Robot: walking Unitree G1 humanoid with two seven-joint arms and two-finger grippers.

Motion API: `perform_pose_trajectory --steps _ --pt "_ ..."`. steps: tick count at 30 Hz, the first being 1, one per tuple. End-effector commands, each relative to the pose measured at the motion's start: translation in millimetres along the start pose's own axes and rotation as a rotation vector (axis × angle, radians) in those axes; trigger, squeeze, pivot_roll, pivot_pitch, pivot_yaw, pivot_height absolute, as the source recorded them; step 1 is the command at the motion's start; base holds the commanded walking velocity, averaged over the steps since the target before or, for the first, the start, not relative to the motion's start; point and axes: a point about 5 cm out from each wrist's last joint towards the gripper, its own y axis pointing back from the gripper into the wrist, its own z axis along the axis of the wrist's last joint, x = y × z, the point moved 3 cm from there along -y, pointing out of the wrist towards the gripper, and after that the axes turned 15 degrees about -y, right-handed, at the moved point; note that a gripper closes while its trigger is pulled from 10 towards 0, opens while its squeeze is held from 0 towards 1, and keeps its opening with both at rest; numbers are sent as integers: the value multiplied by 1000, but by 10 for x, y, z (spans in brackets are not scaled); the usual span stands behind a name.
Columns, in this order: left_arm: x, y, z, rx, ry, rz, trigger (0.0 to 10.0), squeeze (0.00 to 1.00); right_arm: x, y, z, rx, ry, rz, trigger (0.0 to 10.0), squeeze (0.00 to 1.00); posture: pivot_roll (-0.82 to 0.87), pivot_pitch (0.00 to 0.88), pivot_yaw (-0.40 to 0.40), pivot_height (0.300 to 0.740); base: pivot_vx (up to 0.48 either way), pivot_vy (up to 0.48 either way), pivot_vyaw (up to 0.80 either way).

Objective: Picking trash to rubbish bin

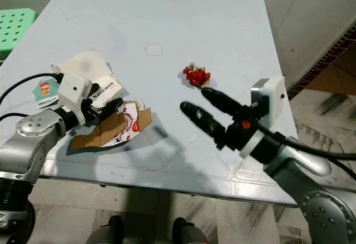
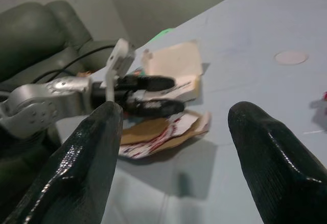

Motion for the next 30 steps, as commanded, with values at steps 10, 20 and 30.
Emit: perform_pose_trajectory --steps 10,20,30 --pt "-81 -15 -185 74 30 -32 10000 0 107 44 -119 78 -1 43 10000 0 -89 341 -76 740 0 0 0" --pt "-102 -13 -249 94 77 -43 0 0 94 72 -86 64 4 26 10000 0 -94 338 -75 740 0 0 0" --pt "-106 -14 -230 82 74 -57 0 0 79 78 -50 48 9 19 10000 0 -95 328 -72 740 0 0 0"
